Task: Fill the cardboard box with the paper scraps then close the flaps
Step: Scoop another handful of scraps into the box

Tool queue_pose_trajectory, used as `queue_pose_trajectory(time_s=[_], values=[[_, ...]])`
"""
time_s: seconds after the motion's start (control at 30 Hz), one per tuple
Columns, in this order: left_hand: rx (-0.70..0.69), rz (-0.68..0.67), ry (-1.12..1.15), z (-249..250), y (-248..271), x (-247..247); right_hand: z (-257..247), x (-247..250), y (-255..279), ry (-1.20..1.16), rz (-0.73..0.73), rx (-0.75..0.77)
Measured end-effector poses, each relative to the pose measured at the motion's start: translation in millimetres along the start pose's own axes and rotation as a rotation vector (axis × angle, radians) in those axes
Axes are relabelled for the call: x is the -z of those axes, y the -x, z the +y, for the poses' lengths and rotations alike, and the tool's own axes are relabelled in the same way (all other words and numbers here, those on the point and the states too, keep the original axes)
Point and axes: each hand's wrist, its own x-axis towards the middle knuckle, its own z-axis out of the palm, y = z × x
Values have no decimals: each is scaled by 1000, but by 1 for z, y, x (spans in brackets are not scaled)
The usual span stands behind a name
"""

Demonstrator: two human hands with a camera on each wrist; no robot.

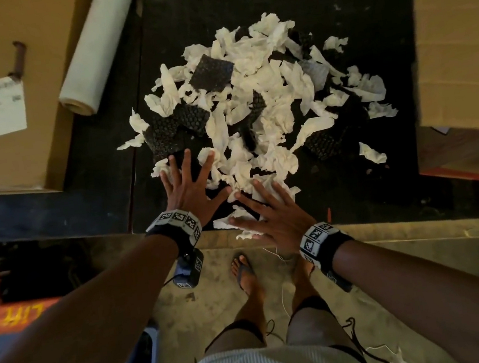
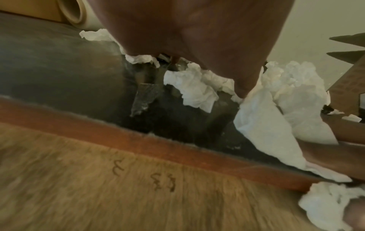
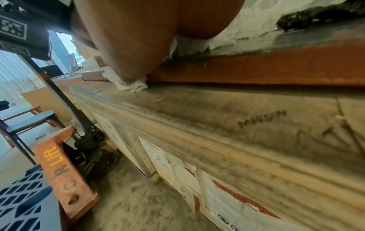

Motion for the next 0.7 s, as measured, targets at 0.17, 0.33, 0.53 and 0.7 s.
queue_pose_trajectory(time_s=[0.17,0.33,0.53,0.7], values=[[-2,9,5,-1,1,0,-2,2,1,-76,15,26],[1,18,11,-2,2,0,10,6,-3,-146,77,-36],[6,15,45,2,3,3,55,29,-20,-202,112,-301],[-20,20,63,4,0,4,79,42,-37,-231,109,-345]])
